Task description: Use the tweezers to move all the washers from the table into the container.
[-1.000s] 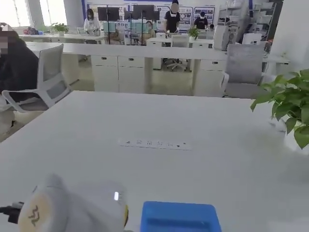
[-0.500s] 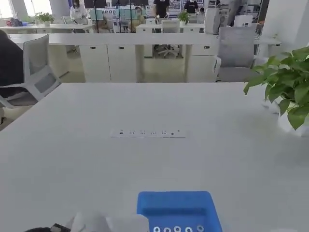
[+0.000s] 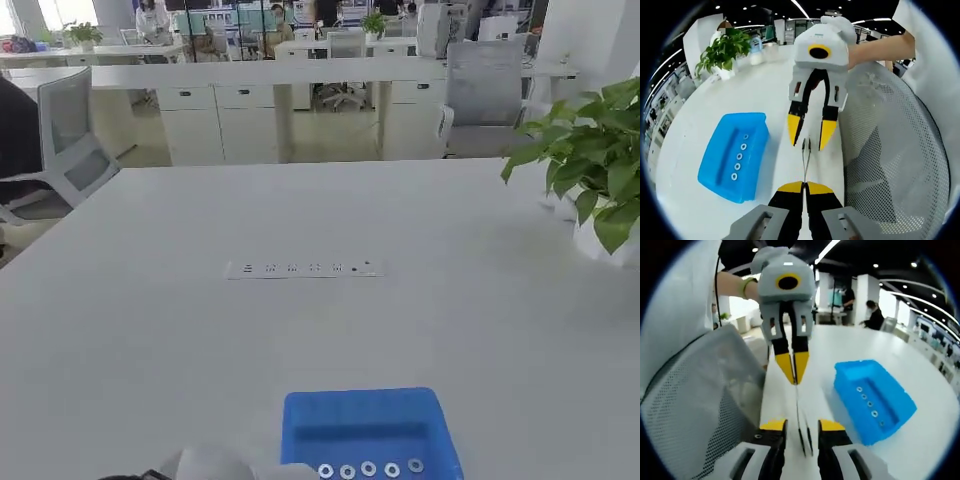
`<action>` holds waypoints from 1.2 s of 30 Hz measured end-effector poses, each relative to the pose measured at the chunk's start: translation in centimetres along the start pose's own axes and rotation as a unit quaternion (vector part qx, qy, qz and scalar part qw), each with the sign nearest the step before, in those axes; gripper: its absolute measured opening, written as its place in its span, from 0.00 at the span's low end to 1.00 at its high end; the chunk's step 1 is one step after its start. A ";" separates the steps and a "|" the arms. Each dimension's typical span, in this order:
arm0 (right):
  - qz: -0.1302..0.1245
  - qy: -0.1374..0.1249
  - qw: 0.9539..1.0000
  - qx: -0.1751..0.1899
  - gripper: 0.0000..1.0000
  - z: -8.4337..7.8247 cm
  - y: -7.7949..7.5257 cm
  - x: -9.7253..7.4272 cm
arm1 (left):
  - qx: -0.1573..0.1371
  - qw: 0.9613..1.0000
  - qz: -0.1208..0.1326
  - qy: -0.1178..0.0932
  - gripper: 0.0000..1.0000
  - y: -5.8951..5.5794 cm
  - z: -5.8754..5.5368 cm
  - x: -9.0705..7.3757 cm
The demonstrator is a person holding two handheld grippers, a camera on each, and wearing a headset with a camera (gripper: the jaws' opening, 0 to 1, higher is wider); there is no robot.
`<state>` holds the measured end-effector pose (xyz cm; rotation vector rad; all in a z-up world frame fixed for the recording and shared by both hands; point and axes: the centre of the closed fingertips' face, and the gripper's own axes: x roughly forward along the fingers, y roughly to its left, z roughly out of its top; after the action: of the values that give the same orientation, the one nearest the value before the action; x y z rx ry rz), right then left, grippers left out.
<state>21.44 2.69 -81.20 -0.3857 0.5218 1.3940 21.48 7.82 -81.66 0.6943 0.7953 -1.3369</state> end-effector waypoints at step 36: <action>-0.319 -0.161 0.911 0.207 0.64 -0.2 -6.0 -17.9 | -0.021 0.970 -0.068 0.231 0.00 -0.4 -3.9 3.5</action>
<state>25.64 -13.01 -71.63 0.0326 0.3558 0.6638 20.87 9.05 -86.73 0.9494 1.2592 -1.2909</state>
